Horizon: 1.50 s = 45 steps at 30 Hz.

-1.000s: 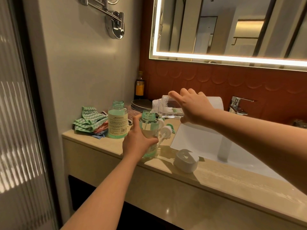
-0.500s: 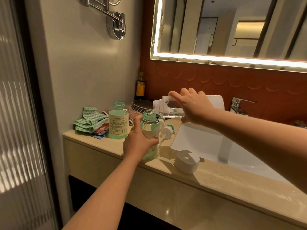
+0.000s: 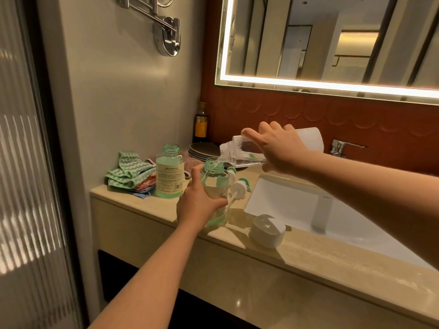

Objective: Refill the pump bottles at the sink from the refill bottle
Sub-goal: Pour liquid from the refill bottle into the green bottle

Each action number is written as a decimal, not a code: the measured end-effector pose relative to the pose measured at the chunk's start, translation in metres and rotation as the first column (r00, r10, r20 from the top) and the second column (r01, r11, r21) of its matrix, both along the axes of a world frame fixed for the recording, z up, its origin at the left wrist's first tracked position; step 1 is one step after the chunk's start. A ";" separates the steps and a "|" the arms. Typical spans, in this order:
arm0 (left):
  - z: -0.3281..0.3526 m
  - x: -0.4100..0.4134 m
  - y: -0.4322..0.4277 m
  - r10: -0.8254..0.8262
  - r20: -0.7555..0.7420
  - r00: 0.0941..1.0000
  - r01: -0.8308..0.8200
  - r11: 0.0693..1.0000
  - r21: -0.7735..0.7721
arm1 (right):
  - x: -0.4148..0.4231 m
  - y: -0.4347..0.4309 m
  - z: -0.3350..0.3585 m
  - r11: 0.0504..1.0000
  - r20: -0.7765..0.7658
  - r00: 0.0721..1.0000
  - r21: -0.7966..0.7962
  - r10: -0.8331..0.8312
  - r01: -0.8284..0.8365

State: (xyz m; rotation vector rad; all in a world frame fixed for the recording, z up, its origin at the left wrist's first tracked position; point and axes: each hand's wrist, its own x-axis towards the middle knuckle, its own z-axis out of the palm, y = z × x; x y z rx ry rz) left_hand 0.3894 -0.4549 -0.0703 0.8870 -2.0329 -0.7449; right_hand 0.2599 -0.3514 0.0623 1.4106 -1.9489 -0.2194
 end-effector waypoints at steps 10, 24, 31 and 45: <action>0.000 0.000 0.000 0.003 -0.001 1.000 -0.003 1.000 -0.001 | 0.004 0.000 0.003 1.000 -0.048 0.999 0.024 -0.006 0.008; 0.001 0.001 0.002 0.002 0.005 1.000 -0.002 1.000 0.004 | 0.010 -0.002 0.014 0.999 -0.131 0.991 0.050 0.015 -0.009; -0.001 0.000 0.001 0.011 0.008 1.000 -0.011 1.000 0.001 | 0.016 -0.006 0.020 0.998 -0.250 0.968 0.066 0.017 -0.001; -0.001 -0.001 -0.007 0.002 -0.014 1.000 -0.002 1.000 0.017 | 0.025 -0.011 0.018 0.998 -0.361 0.931 0.051 0.048 -0.032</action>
